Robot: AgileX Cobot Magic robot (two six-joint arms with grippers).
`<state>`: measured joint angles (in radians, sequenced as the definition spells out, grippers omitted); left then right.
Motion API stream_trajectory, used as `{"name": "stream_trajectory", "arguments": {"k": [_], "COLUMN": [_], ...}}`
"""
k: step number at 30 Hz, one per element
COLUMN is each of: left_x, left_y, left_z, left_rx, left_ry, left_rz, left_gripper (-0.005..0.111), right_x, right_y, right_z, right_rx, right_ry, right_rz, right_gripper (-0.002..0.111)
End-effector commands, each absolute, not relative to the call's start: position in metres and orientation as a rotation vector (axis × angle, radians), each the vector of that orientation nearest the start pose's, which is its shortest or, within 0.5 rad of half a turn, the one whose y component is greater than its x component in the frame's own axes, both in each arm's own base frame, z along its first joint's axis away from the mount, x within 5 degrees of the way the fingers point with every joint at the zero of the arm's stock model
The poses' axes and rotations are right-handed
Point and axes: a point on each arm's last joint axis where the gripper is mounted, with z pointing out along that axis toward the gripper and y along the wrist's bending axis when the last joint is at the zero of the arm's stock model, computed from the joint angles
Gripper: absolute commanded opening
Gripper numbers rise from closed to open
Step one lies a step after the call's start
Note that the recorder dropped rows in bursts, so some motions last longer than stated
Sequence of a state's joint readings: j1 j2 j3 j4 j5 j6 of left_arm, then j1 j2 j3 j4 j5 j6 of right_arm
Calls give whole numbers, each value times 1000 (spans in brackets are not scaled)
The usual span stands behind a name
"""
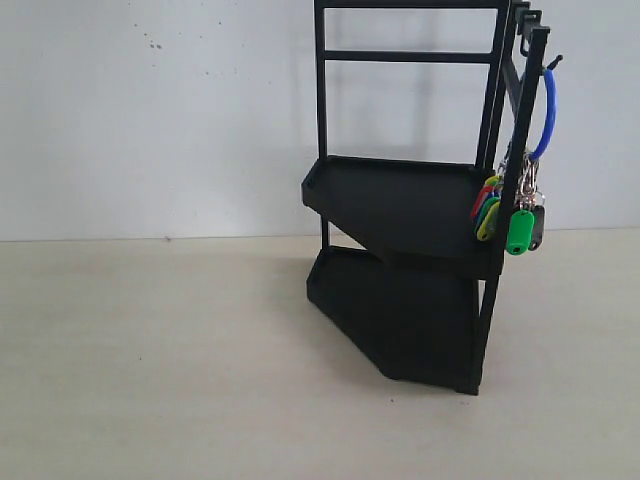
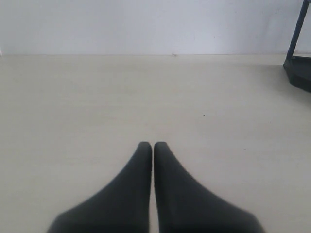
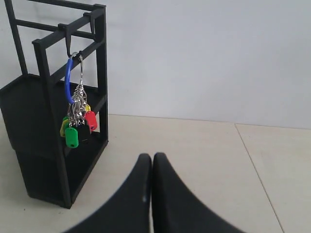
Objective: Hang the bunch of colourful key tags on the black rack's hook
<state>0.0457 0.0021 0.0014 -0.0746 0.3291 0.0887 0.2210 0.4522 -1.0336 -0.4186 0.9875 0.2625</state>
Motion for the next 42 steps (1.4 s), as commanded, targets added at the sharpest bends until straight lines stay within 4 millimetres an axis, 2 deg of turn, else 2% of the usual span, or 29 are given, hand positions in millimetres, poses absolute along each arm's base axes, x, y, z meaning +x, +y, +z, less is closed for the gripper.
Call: {"name": "stream_trajectory", "arguments": {"k": [1,3,5,7,9,10,12,13,16,19,29,35,42], "left_x": [54,54,54,54,54,54,54,54,54,54,54,54,54], "left_y": [0,0,0,0,0,0,0,0,0,0,0,0,0], "left_z": [185,185,185,185,185,185,185,185,185,185,185,185,185], "left_rx": [-25,-25,-25,-25,-25,-25,-25,-25,-25,-25,-25,-25,-25], "left_ry": [1796,1796,1796,1796,1796,1796,1796,1796,1796,1796,1796,1796,1796], "left_rz": [12,12,12,12,12,12,12,12,12,12,12,12,12], "left_gripper": [4,4,4,4,4,4,4,4,4,4,4,4,4], "right_x": [34,27,9,-20,-35,-36,-33,-26,-10,-1,1,3,4], "right_y": [-24,-26,-30,-32,-32,-31,-27,-24,-22,-21,-17,-3,-2], "right_z": [430,430,432,435,428,420,399,385,365,354,352,350,348], "right_rx": [57,63,78,223,271,280,283,277,250,236,236,4,7], "right_ry": [1827,1805,1736,1590,1509,1486,1446,1446,1460,1475,1490,1522,1530], "right_rz": [-157,-151,-131,-12,-49,-79,-120,-133,-127,-114,-50,-56,-28], "right_gripper": [0,0,0,0,0,0,0,0,0,0,0,0,0]}}
